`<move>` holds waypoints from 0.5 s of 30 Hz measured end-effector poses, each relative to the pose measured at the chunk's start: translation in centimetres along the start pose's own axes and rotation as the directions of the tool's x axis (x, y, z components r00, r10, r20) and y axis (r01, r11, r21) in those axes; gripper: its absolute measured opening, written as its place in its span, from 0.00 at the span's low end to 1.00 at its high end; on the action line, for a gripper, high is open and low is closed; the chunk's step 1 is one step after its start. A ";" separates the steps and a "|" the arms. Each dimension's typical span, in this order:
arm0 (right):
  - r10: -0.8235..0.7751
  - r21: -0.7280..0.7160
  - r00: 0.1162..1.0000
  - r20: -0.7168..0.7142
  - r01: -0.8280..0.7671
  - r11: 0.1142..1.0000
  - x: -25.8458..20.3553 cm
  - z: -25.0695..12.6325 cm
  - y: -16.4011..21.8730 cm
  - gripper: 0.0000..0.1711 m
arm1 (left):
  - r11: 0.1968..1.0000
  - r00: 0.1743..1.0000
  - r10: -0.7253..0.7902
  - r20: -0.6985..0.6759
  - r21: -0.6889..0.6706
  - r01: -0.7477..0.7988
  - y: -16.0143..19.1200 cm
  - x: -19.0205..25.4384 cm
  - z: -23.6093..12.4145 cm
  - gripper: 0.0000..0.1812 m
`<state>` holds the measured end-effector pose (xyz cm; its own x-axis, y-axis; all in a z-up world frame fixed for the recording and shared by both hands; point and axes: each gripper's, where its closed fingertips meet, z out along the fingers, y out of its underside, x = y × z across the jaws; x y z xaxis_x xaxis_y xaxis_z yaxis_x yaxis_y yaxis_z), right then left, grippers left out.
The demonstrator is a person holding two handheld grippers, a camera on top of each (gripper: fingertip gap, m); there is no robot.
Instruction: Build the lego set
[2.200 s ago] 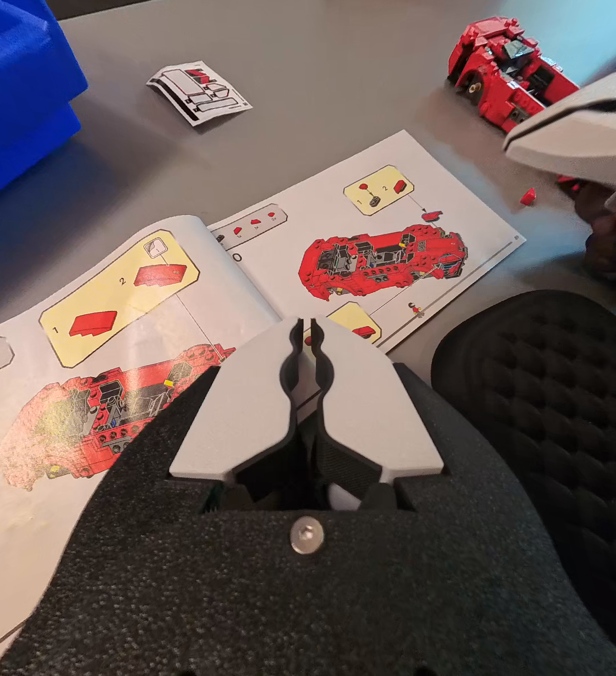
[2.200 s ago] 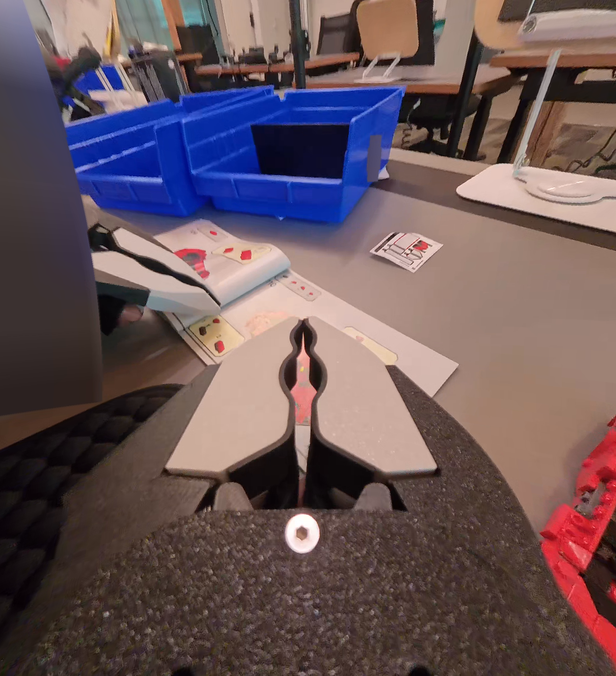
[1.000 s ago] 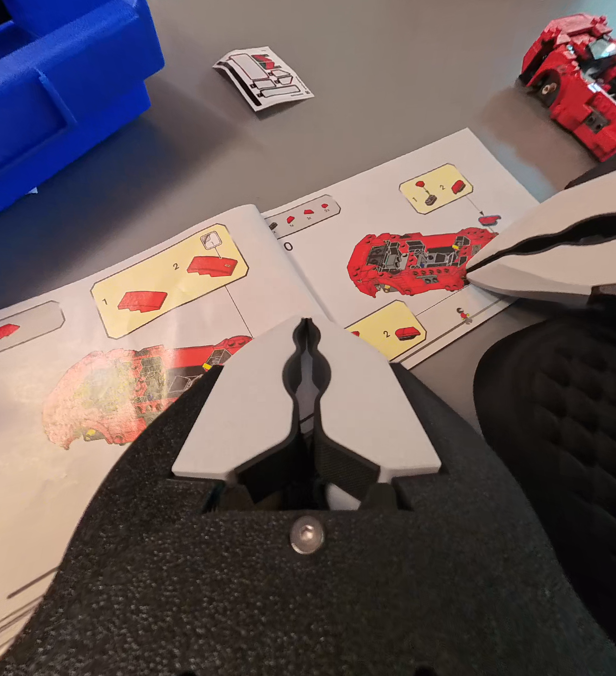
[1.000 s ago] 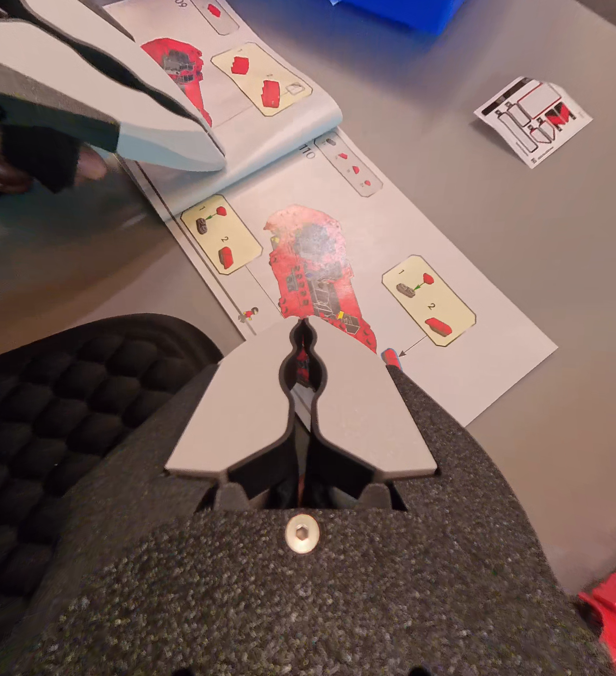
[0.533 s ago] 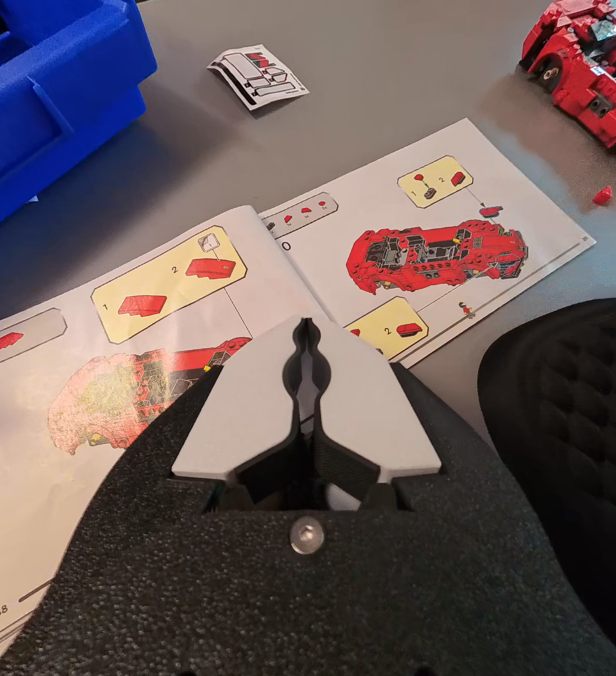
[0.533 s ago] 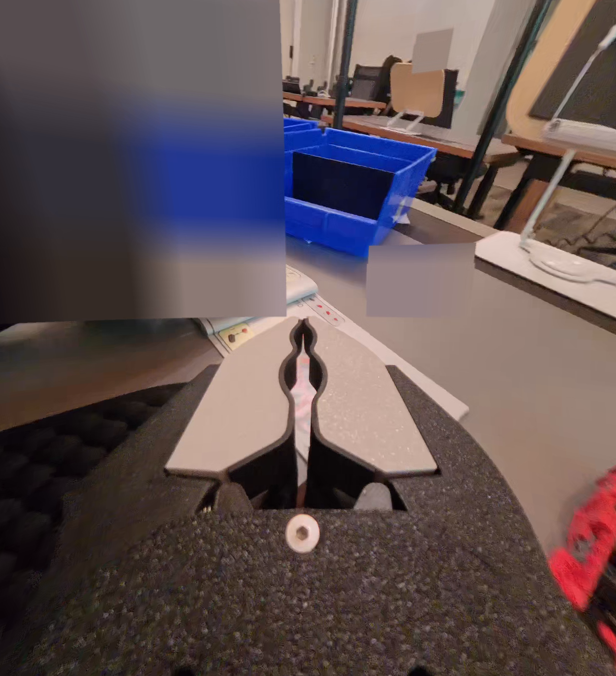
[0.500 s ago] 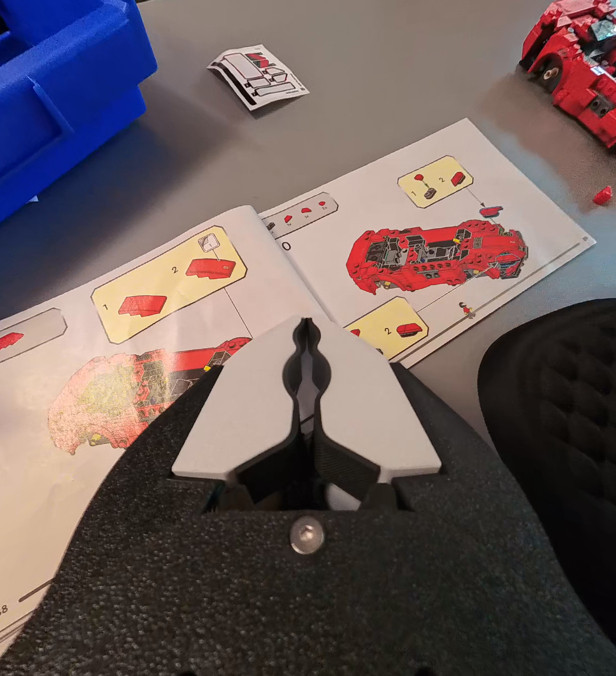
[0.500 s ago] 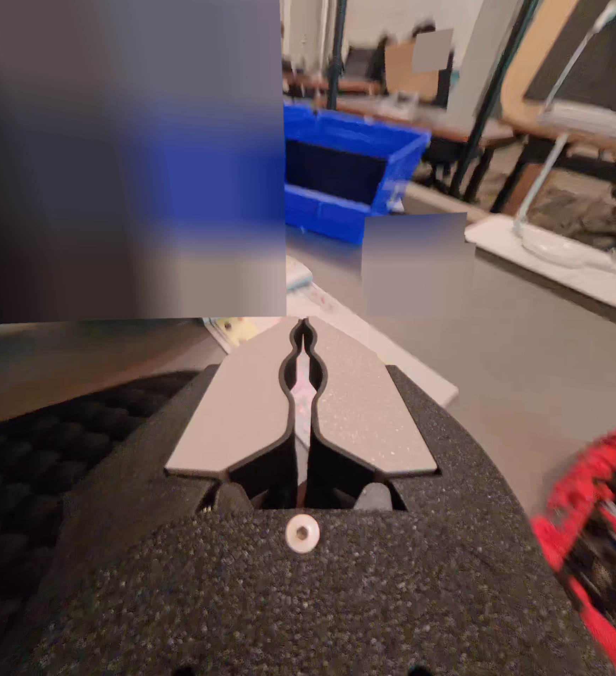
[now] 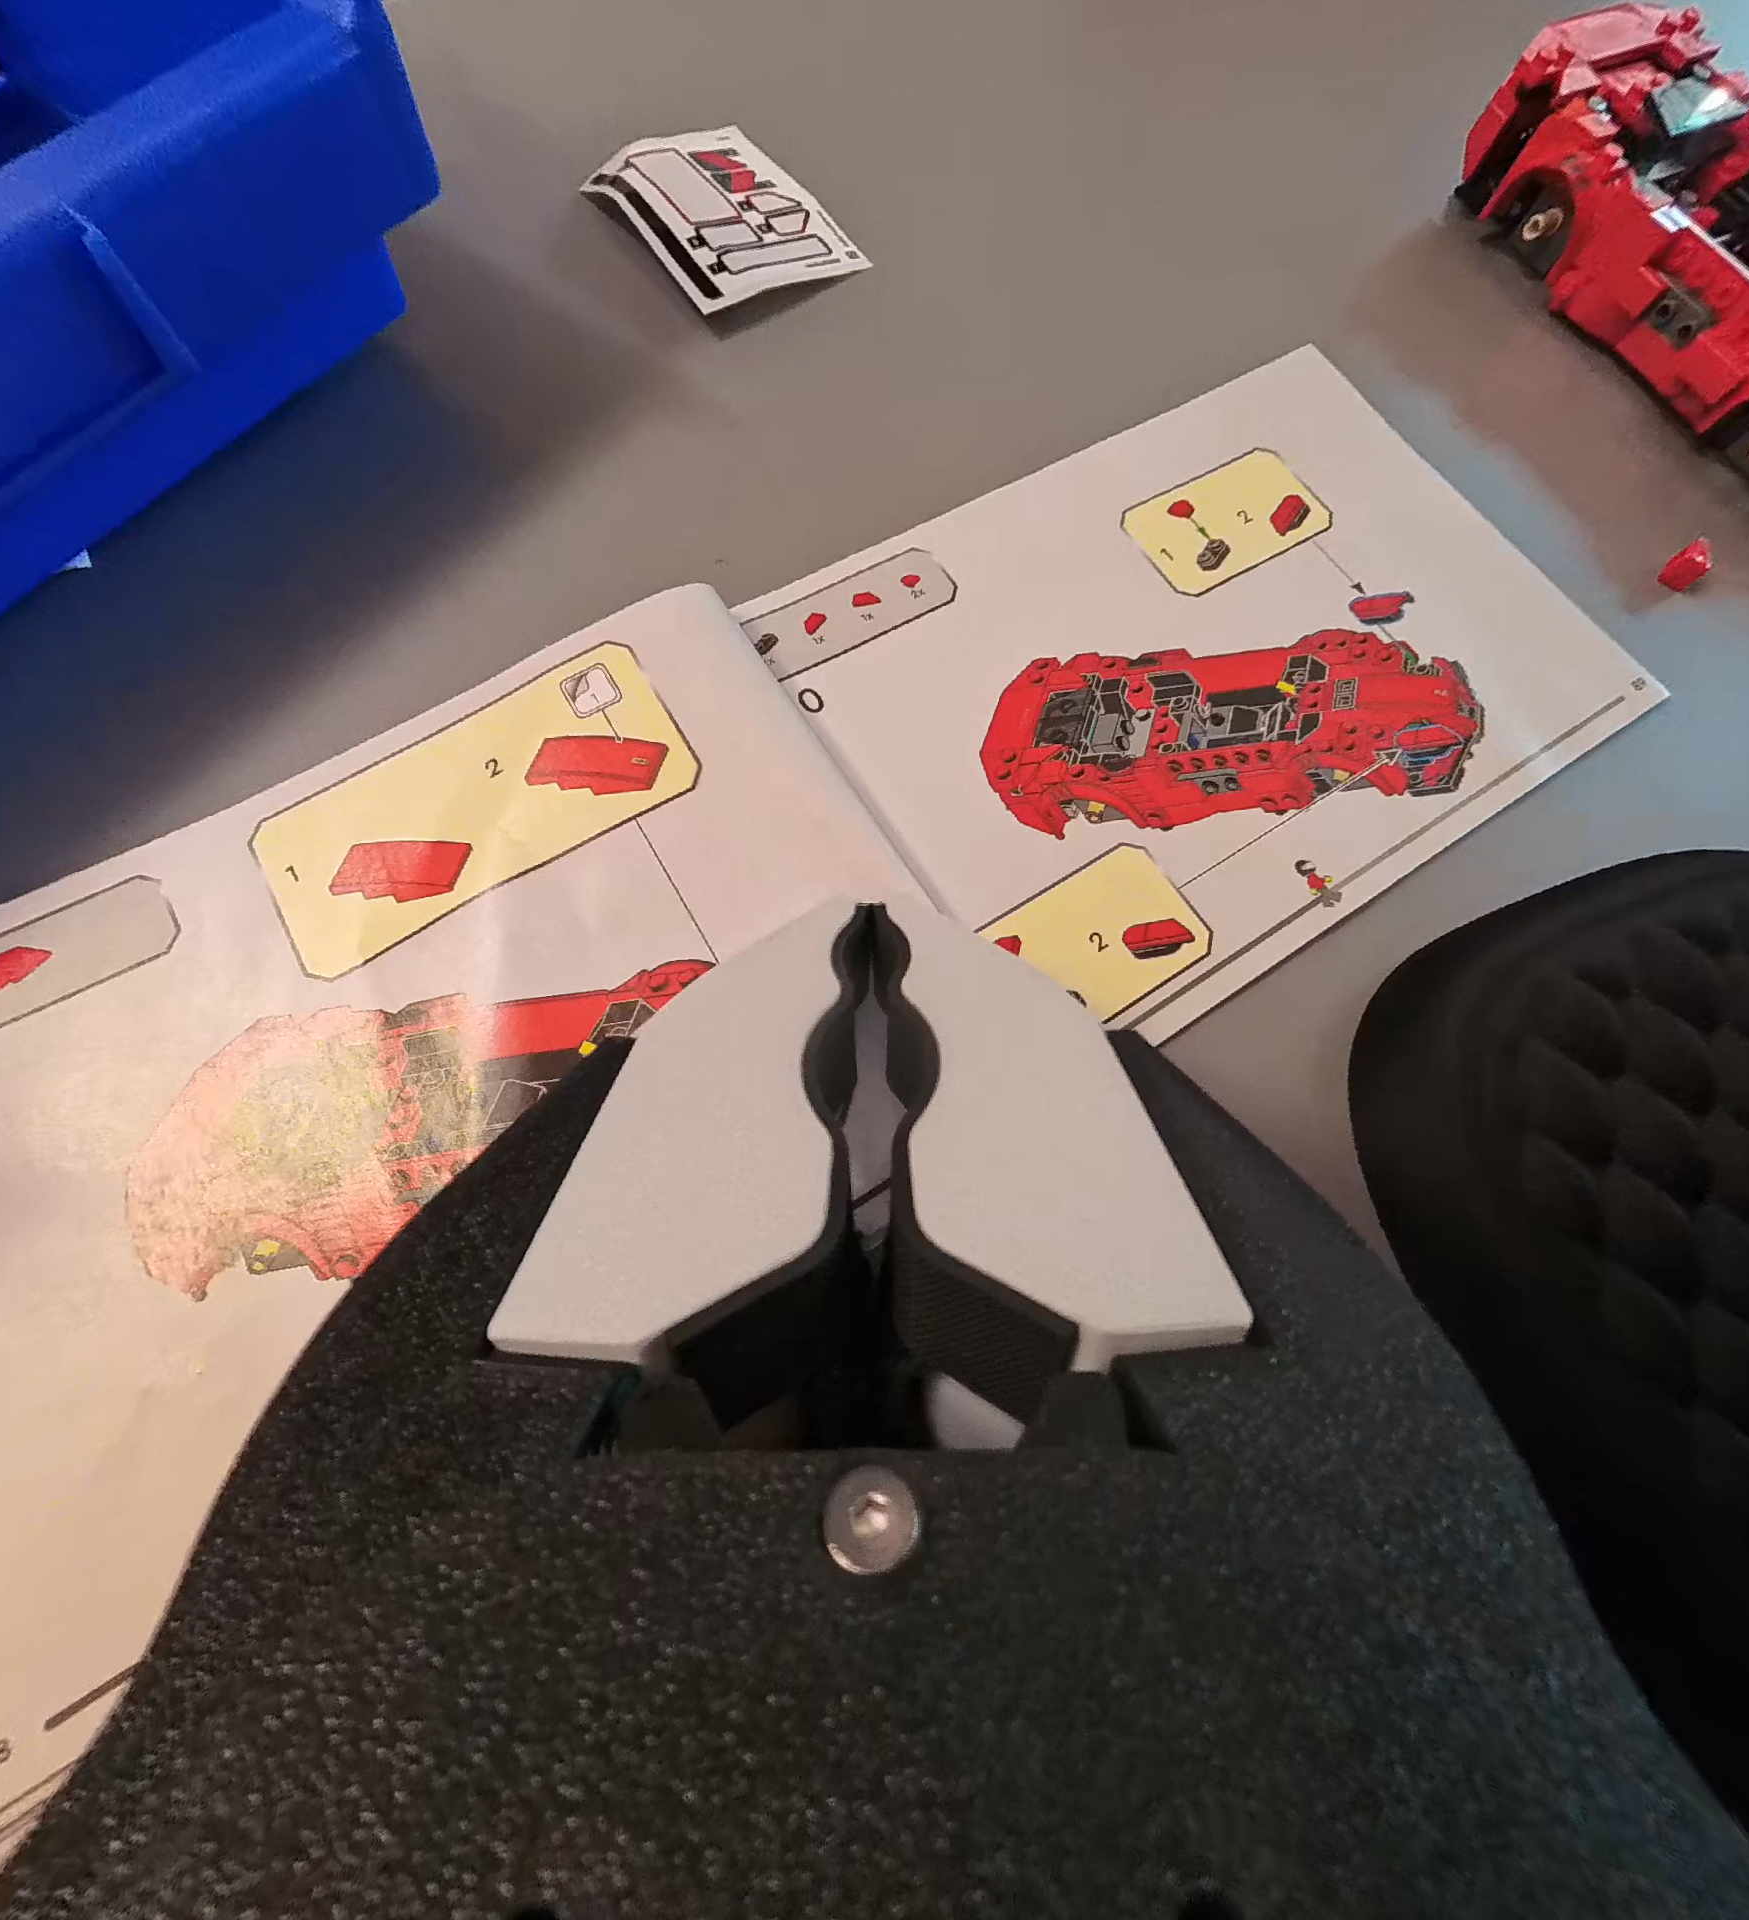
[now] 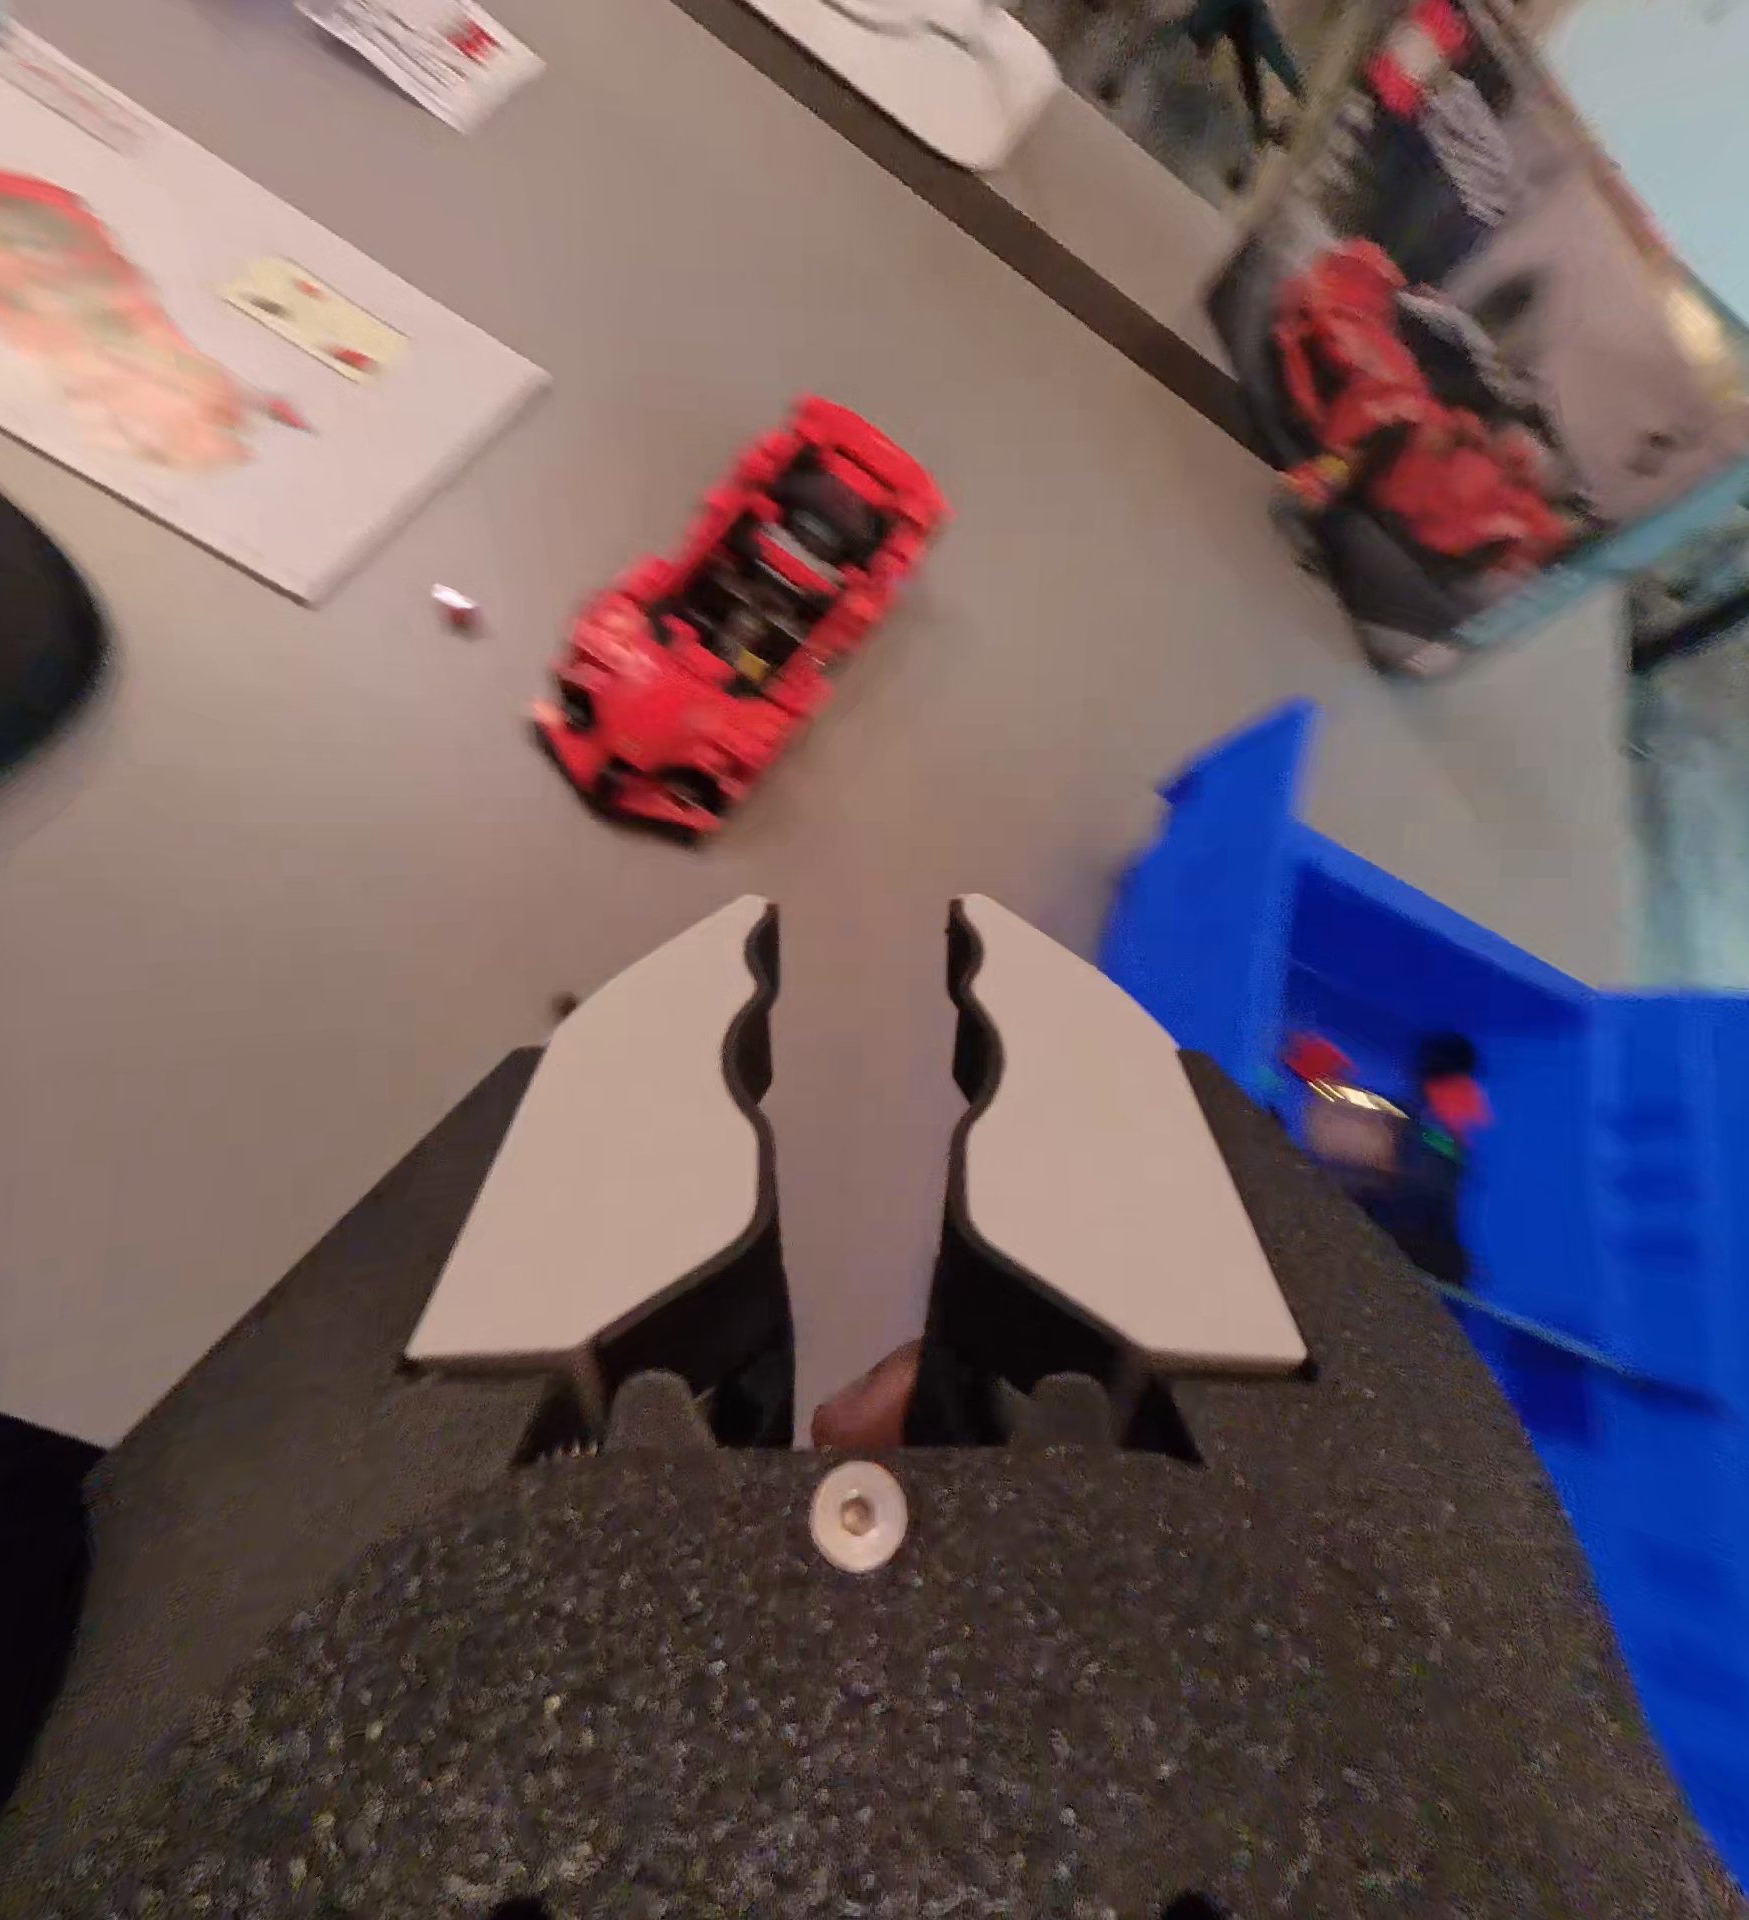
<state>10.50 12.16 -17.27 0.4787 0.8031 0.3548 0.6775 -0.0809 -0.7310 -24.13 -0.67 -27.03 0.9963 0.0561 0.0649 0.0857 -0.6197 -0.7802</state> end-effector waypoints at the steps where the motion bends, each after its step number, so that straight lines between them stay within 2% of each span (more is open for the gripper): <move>1: -0.006 -0.036 0.998 -0.055 0.004 0.999 1.8 -1.1 0.7 0.22 | 1.000 1.000 -0.010 -0.008 0.000 0.010 0.0 0.0 0.0 0.00; 5: -0.016 -0.217 0.986 -0.168 -0.021 0.976 6.6 -4.4 4.3 0.33 | 1.000 1.000 -0.004 -0.004 -0.001 0.004 0.0 0.0 0.0 0.00; 9: 0.079 -0.343 0.990 -0.116 -0.115 0.932 7.3 -5.3 8.3 0.37 | 0.999 0.999 0.033 0.026 -0.003 -0.033 0.0 0.0 0.0 0.00; 12: 0.134 -0.344 0.988 -0.079 -0.153 0.926 6.8 -5.1 9.6 0.32 | 1.000 1.000 0.025 0.018 -0.003 -0.024 0.0 0.0 0.0 0.00; 15: 0.128 -0.328 0.992 -0.015 -0.126 0.936 5.8 -4.5 10.0 0.21 | 1.000 1.000 0.024 0.017 -0.003 -0.024 0.0 0.0 0.0 0.00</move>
<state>22.53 13.37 -19.86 0.5697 0.7772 0.2672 0.7575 -0.3704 -0.5375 -24.11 -0.63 -27.02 0.9979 0.0548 0.0353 0.0618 -0.6233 -0.7795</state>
